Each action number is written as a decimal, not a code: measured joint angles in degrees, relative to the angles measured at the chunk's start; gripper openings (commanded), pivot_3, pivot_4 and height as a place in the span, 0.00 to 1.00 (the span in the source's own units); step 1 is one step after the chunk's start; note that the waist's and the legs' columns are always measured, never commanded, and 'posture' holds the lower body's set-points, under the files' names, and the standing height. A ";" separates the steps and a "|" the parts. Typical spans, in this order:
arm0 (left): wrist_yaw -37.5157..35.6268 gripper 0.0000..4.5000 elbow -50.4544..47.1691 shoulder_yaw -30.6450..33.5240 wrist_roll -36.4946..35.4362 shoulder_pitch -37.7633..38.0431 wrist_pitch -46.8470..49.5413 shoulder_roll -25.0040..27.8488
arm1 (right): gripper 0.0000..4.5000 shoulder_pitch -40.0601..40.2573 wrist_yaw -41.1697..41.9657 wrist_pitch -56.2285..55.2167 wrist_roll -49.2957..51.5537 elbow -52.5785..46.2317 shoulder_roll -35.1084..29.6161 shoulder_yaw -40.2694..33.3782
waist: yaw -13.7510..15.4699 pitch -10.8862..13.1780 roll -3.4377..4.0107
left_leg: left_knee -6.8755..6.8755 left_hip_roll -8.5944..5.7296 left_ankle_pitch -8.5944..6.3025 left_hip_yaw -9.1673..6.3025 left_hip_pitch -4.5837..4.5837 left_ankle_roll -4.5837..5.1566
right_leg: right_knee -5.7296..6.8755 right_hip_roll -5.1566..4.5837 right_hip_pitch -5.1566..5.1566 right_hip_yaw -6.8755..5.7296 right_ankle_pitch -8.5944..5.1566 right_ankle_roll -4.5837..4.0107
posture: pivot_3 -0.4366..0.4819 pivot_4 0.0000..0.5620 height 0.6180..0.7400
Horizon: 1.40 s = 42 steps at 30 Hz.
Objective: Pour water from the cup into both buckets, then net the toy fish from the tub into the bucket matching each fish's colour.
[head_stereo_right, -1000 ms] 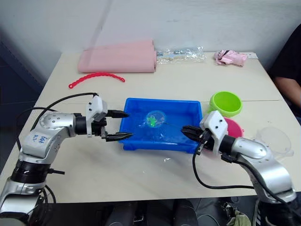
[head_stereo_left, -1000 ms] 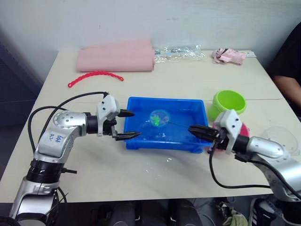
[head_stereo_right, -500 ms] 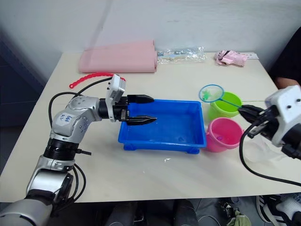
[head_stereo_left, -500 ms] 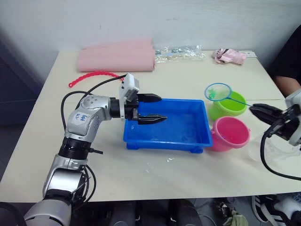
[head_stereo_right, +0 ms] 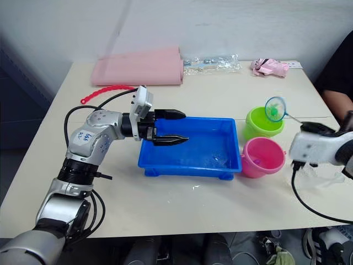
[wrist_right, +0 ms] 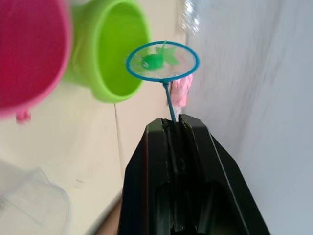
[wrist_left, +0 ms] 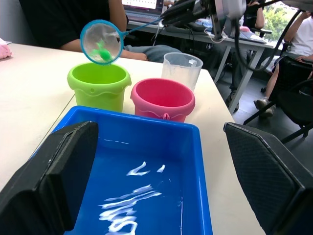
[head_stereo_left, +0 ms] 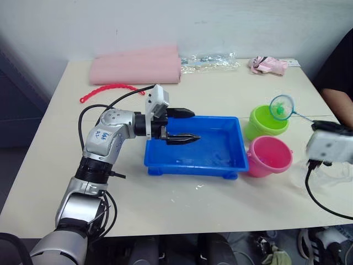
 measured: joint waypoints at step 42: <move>-8.63 1.00 -34.83 14.67 -3.06 47.08 1.39 36.35 | 0.82 -15.48 34.45 2.10 31.72 2.78 29.18 37.10 | -1.32 0.04 0.03 | -0.02 0.07 -0.08 -0.16 0.01 -0.07 | -0.02 0.02 0.02 -0.10 -0.04 -0.11 | 0.48 0.27 0.98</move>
